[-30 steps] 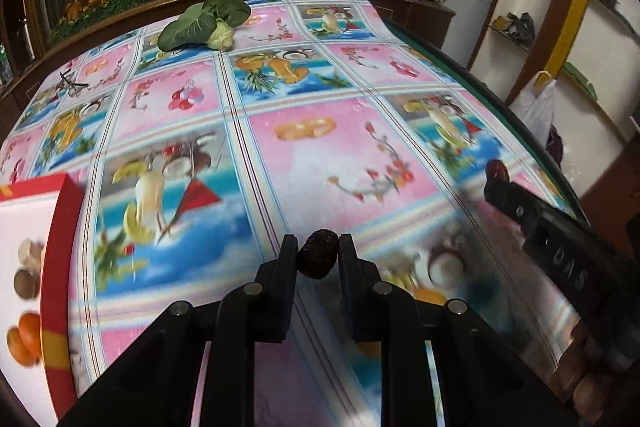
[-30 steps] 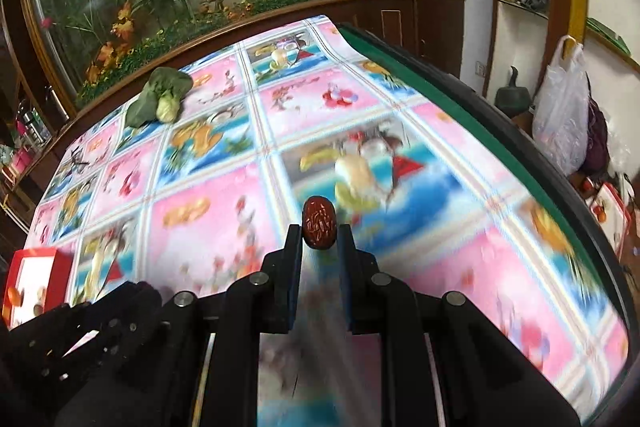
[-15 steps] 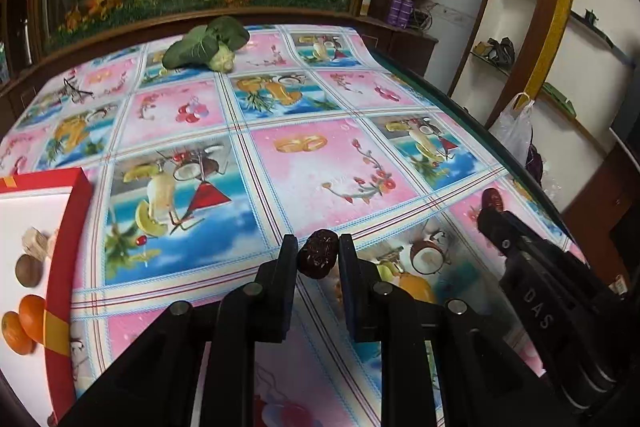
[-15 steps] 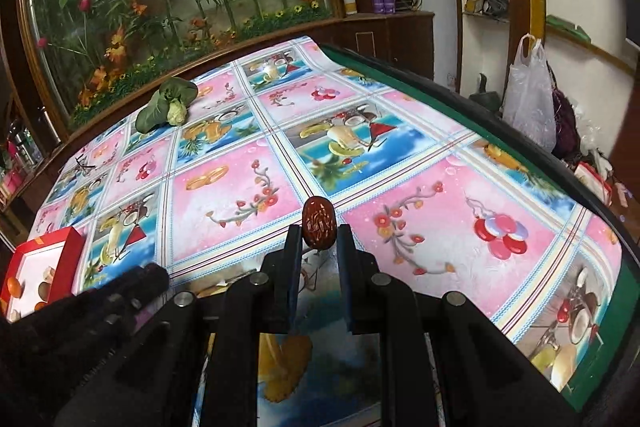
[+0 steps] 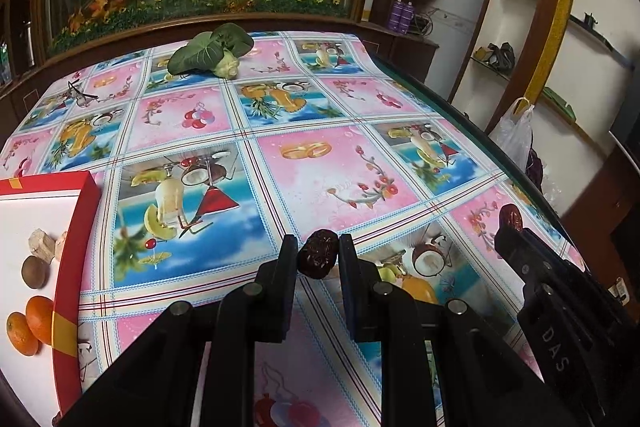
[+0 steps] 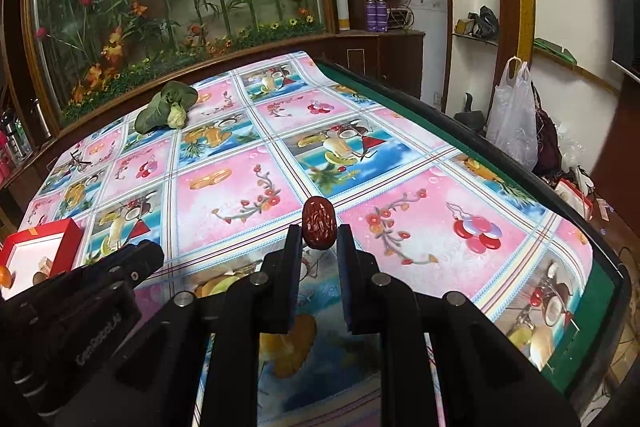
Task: Organize fruits
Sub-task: 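Carry both held red dates over the white tray with both tools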
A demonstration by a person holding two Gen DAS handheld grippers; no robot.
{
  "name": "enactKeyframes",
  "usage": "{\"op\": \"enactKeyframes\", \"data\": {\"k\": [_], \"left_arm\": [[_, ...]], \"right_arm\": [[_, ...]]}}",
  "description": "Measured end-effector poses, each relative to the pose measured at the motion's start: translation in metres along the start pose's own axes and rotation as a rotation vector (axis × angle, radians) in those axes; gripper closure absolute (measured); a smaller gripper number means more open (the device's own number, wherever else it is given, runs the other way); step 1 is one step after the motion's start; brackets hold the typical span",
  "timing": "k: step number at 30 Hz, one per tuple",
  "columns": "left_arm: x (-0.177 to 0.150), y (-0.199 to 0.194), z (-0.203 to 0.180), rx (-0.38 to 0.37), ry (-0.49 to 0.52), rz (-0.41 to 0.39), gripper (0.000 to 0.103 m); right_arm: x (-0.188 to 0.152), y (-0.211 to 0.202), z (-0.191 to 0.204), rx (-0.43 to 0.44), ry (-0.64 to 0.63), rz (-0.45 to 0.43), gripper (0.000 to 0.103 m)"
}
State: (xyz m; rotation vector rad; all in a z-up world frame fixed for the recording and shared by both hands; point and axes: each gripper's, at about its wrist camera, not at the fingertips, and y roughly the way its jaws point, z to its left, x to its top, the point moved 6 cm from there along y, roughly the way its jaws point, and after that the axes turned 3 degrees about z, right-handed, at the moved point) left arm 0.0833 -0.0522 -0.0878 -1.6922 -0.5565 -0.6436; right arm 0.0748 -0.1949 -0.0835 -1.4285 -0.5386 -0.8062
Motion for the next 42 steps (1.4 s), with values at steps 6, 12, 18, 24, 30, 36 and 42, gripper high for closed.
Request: {"op": "enactKeyframes", "data": {"k": [6,12,18,24,30,36,42], "left_arm": [[0.000,-0.001,0.000,0.003,0.000,-0.003,0.084],[0.000,-0.002,0.001,0.001,-0.002,-0.010,0.084],[-0.001,-0.004,0.001,0.002,-0.002,-0.010,0.084],[-0.001,-0.004,0.000,0.010,0.010,-0.015,0.084],[0.000,-0.005,-0.001,0.005,0.013,-0.017,0.084],[-0.001,-0.004,-0.001,0.007,0.015,-0.013,0.084],[0.003,-0.010,-0.004,0.007,0.017,-0.024,0.084]], "right_arm": [[-0.001,-0.005,-0.001,0.002,0.010,-0.009,0.085],[-0.001,-0.011,0.006,-0.001,-0.007,-0.031,0.085],[-0.002,-0.017,0.009,-0.013,-0.028,-0.038,0.084],[-0.004,-0.024,0.001,-0.007,-0.001,-0.038,0.085],[-0.004,-0.025,0.002,0.003,-0.007,-0.041,0.085],[-0.004,-0.025,0.006,0.026,-0.001,-0.047,0.085],[-0.005,-0.029,0.008,0.044,-0.004,-0.048,0.084]]}}
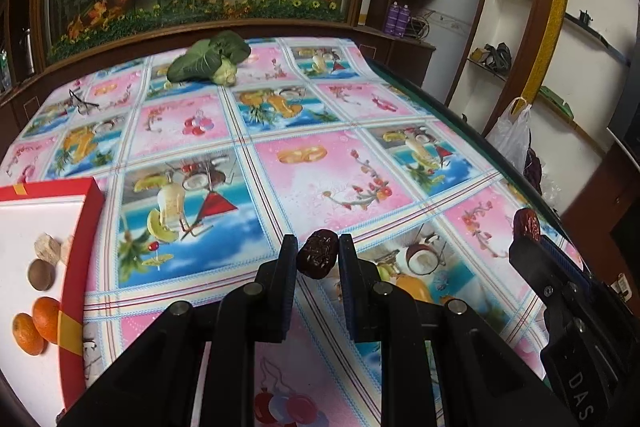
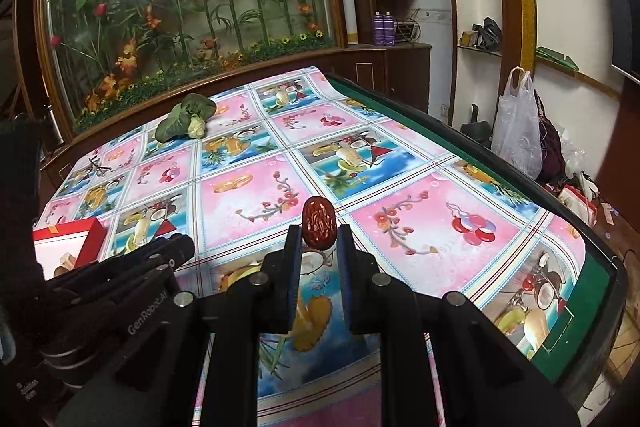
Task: Organize fruits
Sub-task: 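Carry both held red dates over the white tray with both tools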
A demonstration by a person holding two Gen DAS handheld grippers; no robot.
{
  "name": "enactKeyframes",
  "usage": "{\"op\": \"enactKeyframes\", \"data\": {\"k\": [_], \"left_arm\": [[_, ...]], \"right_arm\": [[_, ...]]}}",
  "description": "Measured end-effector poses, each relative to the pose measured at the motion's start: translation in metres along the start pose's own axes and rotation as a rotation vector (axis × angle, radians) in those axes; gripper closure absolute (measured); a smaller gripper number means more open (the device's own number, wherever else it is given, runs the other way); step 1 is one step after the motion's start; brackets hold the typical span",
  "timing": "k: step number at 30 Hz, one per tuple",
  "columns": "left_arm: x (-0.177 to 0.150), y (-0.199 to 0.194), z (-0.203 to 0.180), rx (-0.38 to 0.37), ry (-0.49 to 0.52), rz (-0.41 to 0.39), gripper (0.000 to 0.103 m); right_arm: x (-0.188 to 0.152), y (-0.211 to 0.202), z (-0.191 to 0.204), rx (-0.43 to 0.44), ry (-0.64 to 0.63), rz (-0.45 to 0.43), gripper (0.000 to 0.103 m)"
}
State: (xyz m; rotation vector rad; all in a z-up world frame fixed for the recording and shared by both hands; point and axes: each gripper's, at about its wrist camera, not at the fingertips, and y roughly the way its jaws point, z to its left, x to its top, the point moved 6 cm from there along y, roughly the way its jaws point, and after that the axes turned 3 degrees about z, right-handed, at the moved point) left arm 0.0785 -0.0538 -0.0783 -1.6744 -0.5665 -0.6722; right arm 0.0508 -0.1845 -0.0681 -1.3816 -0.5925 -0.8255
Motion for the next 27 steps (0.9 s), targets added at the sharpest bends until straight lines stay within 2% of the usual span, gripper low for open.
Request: {"op": "enactKeyframes", "data": {"k": [6,16,27], "left_arm": [[-0.007,-0.015,0.004,0.012,-0.002,0.018,0.084],[-0.029,-0.032,0.029,0.079,-0.005,0.069,0.084],[-0.029,-0.062,0.046,0.128,-0.011,0.035,0.084]], "right_arm": [[0.004,-0.010,-0.001,0.019,-0.009,-0.009,0.084],[0.005,-0.017,0.003,0.088,0.026,-0.031,0.084],[0.003,-0.018,0.019,0.173,0.032,-0.026,0.084]]}}
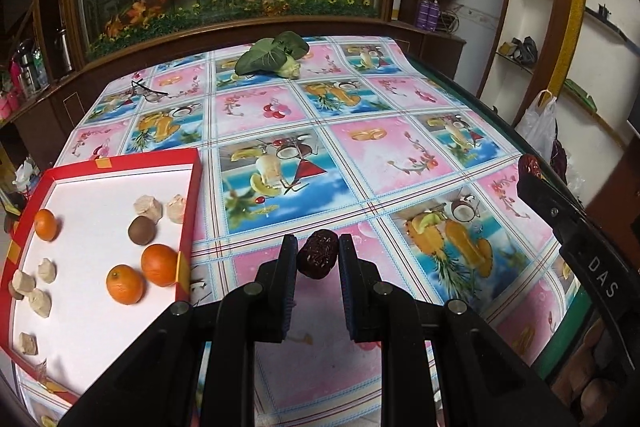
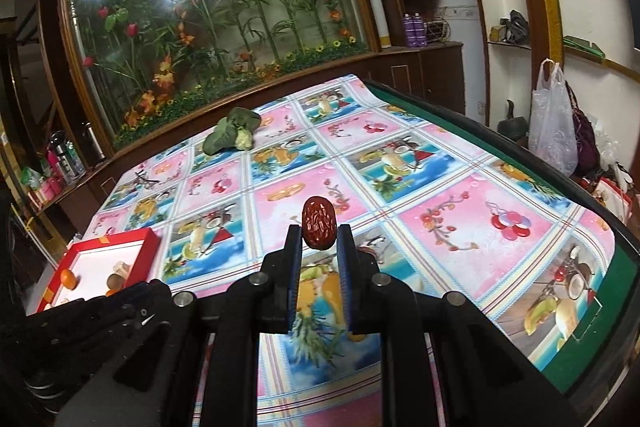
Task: Organize fruits
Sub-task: 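Carry both held red dates over the white tray with both tools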
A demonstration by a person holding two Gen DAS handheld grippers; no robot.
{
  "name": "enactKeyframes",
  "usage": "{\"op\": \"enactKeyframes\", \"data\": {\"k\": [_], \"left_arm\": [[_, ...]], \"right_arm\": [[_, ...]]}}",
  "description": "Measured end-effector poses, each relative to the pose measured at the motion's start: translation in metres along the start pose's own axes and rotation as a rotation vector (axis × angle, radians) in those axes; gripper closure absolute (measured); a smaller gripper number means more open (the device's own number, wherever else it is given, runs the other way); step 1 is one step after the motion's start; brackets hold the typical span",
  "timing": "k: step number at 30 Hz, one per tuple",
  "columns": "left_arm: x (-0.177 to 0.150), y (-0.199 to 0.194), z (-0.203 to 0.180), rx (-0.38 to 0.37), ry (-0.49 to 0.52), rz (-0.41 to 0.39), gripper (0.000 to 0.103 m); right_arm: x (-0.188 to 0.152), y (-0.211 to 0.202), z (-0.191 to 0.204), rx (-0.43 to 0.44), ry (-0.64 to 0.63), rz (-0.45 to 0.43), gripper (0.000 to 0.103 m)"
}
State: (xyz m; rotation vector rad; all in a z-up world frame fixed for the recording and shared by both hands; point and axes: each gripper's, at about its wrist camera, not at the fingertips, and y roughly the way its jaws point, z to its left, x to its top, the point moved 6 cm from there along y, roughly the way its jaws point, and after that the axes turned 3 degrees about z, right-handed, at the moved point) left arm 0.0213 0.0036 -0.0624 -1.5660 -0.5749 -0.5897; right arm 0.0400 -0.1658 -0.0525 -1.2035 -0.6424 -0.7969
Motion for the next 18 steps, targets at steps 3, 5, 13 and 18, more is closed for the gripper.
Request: {"op": "enactKeyframes", "data": {"k": [3,5,13,18], "left_arm": [[0.000,-0.004,0.002,0.004,0.000,-0.006,0.084],[-0.001,-0.006,0.004,0.006,-0.005,-0.009,0.084],[-0.002,-0.010,0.024,0.026,-0.039,-0.012,0.084],[-0.006,-0.013,0.039,0.024,-0.066,-0.003,0.084]], "right_arm": [[-0.001,-0.003,0.004,0.015,0.000,-0.004,0.084],[0.000,-0.006,0.006,0.023,-0.004,-0.006,0.084],[0.001,-0.016,0.013,0.042,-0.033,-0.008,0.084],[-0.002,-0.015,0.021,0.061,-0.054,0.012,0.084]]}}
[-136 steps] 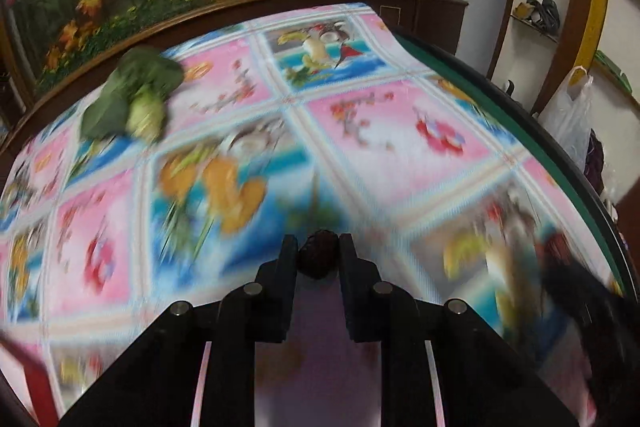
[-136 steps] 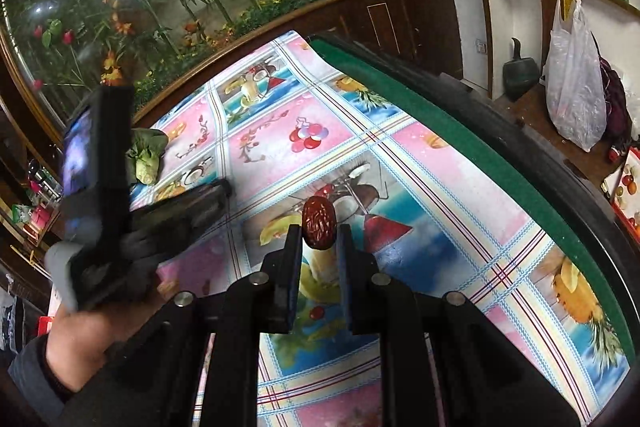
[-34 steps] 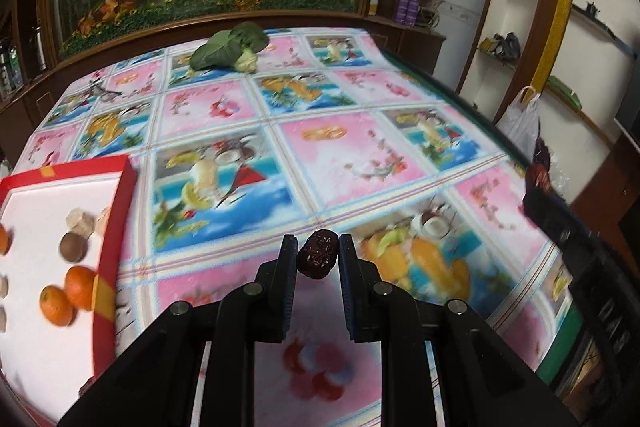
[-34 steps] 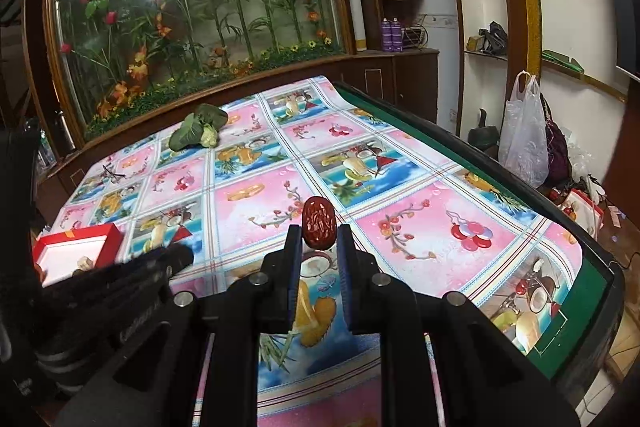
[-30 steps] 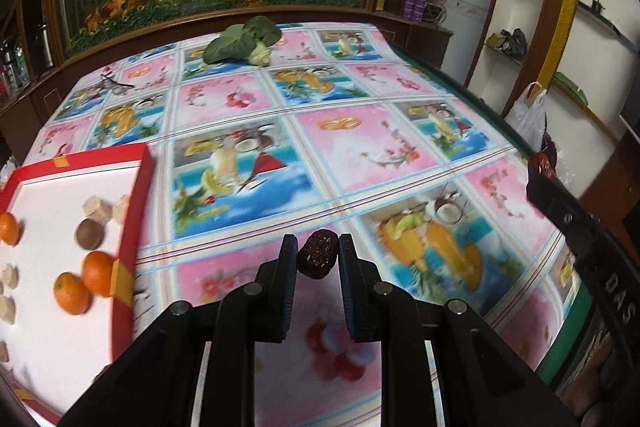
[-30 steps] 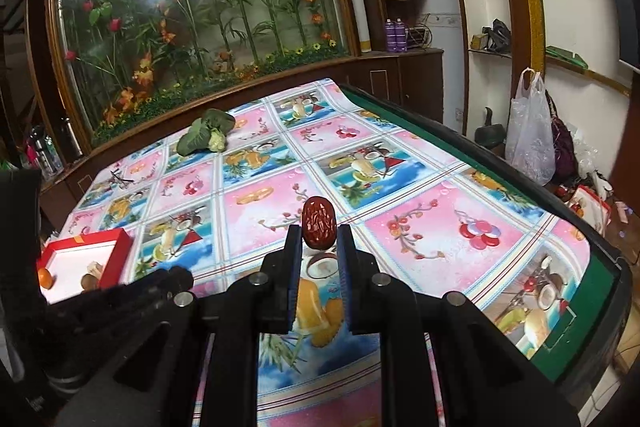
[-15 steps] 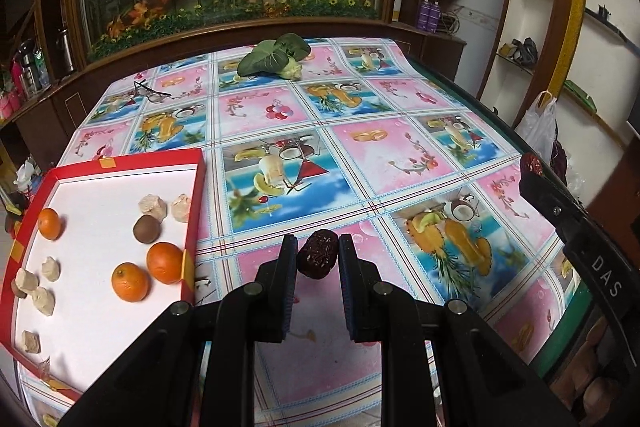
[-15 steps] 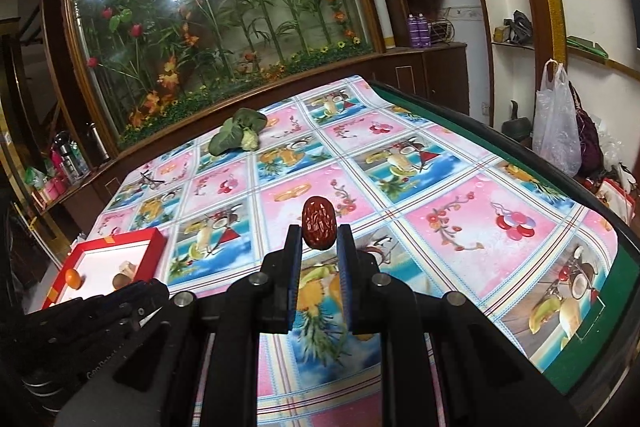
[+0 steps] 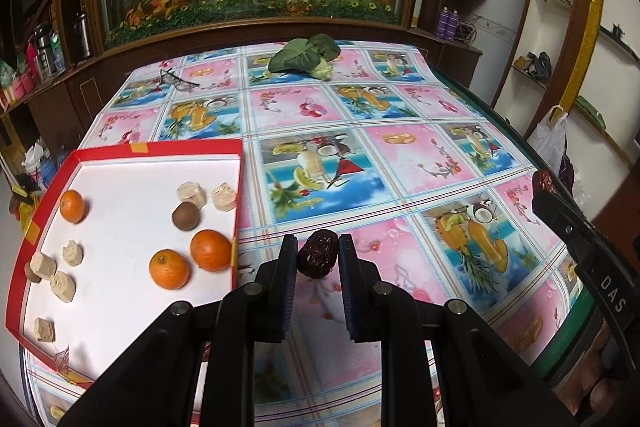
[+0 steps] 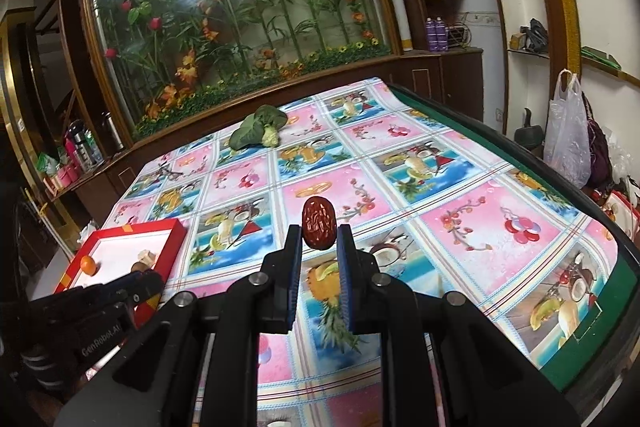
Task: Organize fruits
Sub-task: 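Carry both held red dates over the white tray with both tools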
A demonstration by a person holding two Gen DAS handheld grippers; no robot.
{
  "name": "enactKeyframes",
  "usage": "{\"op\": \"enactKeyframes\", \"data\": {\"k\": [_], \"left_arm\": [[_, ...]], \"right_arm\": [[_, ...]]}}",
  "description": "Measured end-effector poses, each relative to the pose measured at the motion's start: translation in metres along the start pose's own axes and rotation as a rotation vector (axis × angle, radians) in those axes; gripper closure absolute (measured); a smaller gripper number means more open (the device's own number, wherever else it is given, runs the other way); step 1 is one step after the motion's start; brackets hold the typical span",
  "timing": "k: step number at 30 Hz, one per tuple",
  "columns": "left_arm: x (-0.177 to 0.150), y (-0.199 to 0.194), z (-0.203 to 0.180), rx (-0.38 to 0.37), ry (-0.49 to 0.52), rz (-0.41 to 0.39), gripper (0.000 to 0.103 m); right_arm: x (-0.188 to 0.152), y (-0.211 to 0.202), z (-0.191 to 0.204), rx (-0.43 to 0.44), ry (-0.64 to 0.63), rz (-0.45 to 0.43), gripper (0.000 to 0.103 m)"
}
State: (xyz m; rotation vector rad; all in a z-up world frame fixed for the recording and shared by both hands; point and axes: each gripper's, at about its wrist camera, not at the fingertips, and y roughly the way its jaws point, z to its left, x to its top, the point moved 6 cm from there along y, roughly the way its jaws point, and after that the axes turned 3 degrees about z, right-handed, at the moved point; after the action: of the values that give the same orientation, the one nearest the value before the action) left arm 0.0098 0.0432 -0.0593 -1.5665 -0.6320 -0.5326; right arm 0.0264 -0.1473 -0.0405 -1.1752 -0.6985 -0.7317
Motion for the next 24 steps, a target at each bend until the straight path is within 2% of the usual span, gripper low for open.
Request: {"op": "enactKeyframes", "data": {"k": [12,24], "left_arm": [[-0.004,-0.018,0.044,0.020,-0.071,-0.021,0.084],[-0.013,-0.021,0.116,0.106,-0.205,-0.022,0.084]], "right_arm": [[-0.012,0.005,0.035,0.074,-0.086,0.049,0.084],[-0.019,0.022,0.090,0.152,-0.184,0.098,0.084]]}}
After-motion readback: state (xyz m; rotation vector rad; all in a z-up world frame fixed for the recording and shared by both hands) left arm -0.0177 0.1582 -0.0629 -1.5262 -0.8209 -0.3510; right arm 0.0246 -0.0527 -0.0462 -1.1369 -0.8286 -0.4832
